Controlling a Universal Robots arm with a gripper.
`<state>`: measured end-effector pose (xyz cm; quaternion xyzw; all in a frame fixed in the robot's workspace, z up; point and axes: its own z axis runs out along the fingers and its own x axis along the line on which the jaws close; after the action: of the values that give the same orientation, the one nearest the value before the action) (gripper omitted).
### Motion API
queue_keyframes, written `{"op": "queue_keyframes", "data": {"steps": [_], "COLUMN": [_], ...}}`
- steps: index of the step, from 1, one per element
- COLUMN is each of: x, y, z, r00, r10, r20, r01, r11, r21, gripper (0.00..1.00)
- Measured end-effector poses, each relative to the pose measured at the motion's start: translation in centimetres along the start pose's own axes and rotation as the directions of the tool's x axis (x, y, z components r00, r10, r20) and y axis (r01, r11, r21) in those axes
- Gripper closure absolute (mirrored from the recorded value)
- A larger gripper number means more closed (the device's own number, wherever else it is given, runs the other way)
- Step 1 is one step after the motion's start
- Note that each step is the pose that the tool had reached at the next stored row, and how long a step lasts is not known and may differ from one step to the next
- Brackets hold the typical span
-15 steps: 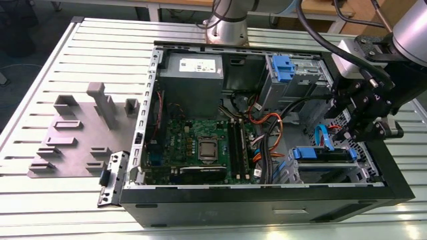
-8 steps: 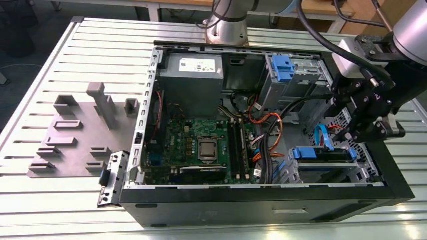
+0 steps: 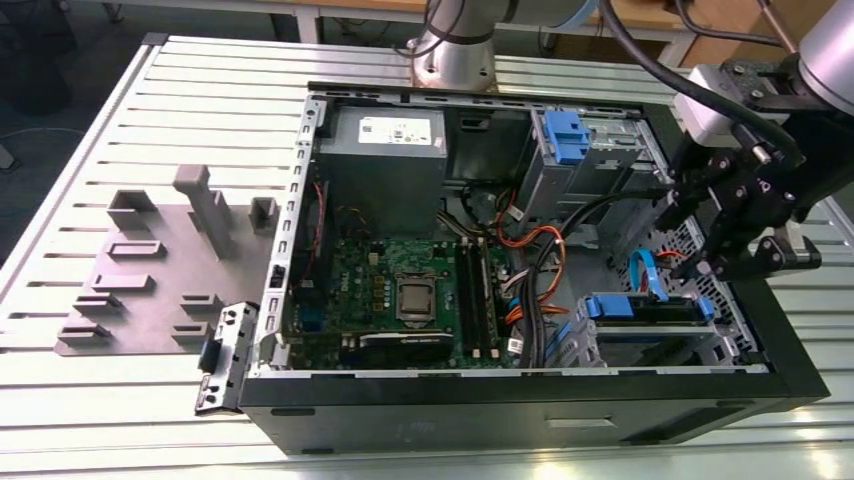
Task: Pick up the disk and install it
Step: 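Insert the second disk wire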
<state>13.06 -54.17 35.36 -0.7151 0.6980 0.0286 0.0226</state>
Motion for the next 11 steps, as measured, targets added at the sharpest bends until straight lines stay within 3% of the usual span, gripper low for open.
{"op": "queue_keyframes", "data": {"steps": [11], "x": [0.03], "y": [-1.34], "z": [0.05], "r00": [1.0], "r10": [0.0], "r20": [0.0002], "r01": [0.0], "r11": [1.0], "r21": [0.0], "gripper": [0.45]}}
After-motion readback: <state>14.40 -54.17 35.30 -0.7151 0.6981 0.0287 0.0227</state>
